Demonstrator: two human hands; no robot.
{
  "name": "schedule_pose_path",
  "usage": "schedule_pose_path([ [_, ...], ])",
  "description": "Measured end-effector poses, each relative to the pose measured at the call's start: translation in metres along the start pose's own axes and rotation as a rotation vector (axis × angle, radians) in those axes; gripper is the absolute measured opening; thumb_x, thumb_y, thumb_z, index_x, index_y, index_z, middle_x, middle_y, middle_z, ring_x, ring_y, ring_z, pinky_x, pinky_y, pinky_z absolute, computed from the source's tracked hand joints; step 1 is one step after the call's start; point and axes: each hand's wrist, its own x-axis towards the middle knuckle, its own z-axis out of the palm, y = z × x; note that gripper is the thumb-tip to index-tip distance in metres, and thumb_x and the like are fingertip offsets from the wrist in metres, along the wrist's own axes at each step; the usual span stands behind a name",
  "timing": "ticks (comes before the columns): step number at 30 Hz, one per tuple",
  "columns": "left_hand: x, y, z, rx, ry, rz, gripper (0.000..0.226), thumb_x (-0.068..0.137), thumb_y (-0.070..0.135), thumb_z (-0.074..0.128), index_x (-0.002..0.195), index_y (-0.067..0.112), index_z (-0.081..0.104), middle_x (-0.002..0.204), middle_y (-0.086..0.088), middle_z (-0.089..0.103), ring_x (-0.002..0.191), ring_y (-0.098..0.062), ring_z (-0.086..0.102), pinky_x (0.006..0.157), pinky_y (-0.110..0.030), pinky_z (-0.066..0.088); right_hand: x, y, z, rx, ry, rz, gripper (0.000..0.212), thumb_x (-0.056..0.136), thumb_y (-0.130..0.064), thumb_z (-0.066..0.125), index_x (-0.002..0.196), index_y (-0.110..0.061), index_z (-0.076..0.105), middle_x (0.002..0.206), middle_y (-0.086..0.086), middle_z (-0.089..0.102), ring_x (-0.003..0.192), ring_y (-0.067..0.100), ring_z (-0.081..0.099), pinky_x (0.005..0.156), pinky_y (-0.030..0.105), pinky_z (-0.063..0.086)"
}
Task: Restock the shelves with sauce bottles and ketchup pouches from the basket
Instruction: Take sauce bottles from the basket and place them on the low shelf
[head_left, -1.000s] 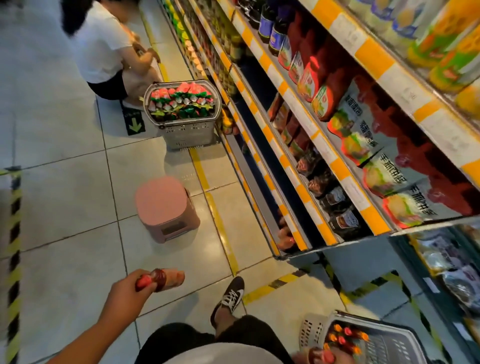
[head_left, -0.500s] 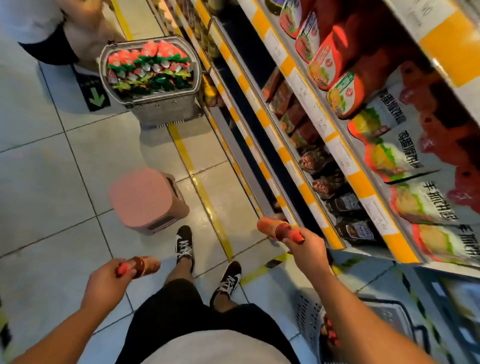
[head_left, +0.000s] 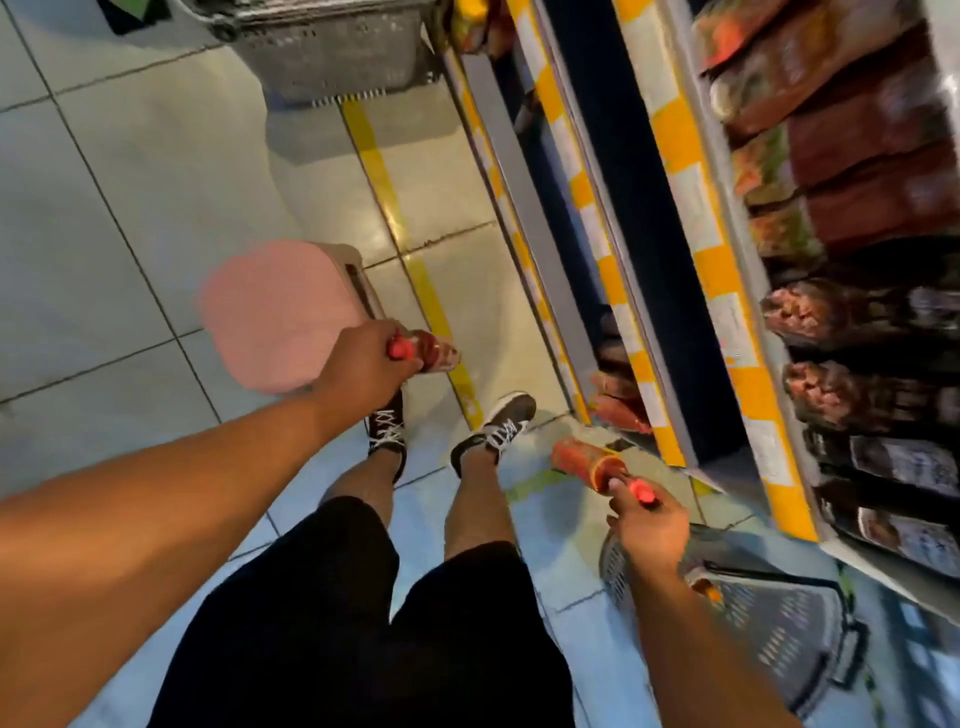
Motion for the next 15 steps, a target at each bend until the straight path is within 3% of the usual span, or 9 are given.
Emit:
schedule_pose_path([
  [4, 0.072, 0.005, 0.062, 0.021, -0.009, 0.038, 0.025, 0.085, 0.022, 0.079, 0.108, 0.014, 0.073, 0.095, -0.006, 0.072, 0.089, -0.026, 0.065, 0.077, -0.039, 0.052, 0.06, 0.005, 0.047, 0.222, 0.04, 0.143, 0.02, 0.091, 0.0, 0.073, 0.1, 0.012, 0.06, 0.089, 0.026, 0.06, 0.079, 0.036, 0.059, 0.061, 0.043, 0.052],
  [6, 0.104, 0.008, 0.098, 0.006, -0.005, 0.049, 0.024, 0.083, 0.024, 0.08, 0.105, 0.017, 0.074, 0.089, 0.001, 0.068, 0.083, -0.02, 0.062, 0.067, -0.03, 0.041, 0.094, 0.007, 0.069, 0.261, 0.077, 0.161, 0.017, 0.091, -0.005, 0.076, 0.085, 0.0, 0.06, 0.091, 0.025, 0.061, 0.077, 0.036, 0.061, 0.062, 0.047, 0.055],
  [8, 0.134, 0.012, 0.134, -0.038, -0.01, 0.051, 0.022, 0.081, 0.024, 0.081, 0.102, 0.018, 0.075, 0.086, 0.004, 0.065, 0.08, -0.016, 0.059, 0.065, -0.025, 0.035, 0.125, 0.008, 0.088, 0.233, 0.106, 0.117, 0.018, 0.087, -0.017, 0.08, 0.079, -0.017, 0.064, 0.09, 0.02, 0.071, 0.08, 0.043, 0.07, 0.075, 0.056, 0.061],
  [10, 0.159, 0.016, 0.17, -0.066, -0.029, 0.066, 0.019, 0.081, 0.023, 0.08, 0.098, 0.02, 0.075, 0.088, 0.004, 0.067, 0.081, -0.015, 0.06, 0.066, -0.025, 0.039, 0.152, 0.009, 0.102, 0.273, 0.127, 0.079, 0.014, 0.084, -0.022, 0.082, 0.084, -0.017, 0.069, 0.086, 0.015, 0.073, 0.078, 0.04, 0.073, 0.073, 0.052, 0.062],
  [13, 0.187, 0.027, 0.219, -0.08, -0.038, 0.141, 0.011, 0.08, 0.018, 0.077, 0.091, 0.019, 0.074, 0.082, 0.01, 0.067, 0.073, -0.007, 0.058, 0.061, -0.013, 0.039, 0.191, 0.01, 0.118, 0.357, 0.176, 0.074, 0.014, 0.081, -0.02, 0.083, 0.089, -0.013, 0.074, 0.073, 0.009, 0.071, 0.059, 0.029, 0.068, 0.06, 0.04, 0.058],
  [15, 0.201, 0.037, 0.248, -0.088, -0.023, 0.206, 0.008, 0.078, 0.014, 0.077, 0.085, 0.012, 0.074, 0.077, 0.006, 0.067, 0.071, -0.009, 0.057, 0.065, -0.016, 0.043, 0.214, 0.01, 0.126, 0.373, 0.207, 0.074, 0.019, 0.077, -0.023, 0.084, 0.088, -0.011, 0.075, 0.072, 0.007, 0.071, 0.058, 0.025, 0.068, 0.059, 0.035, 0.057],
])
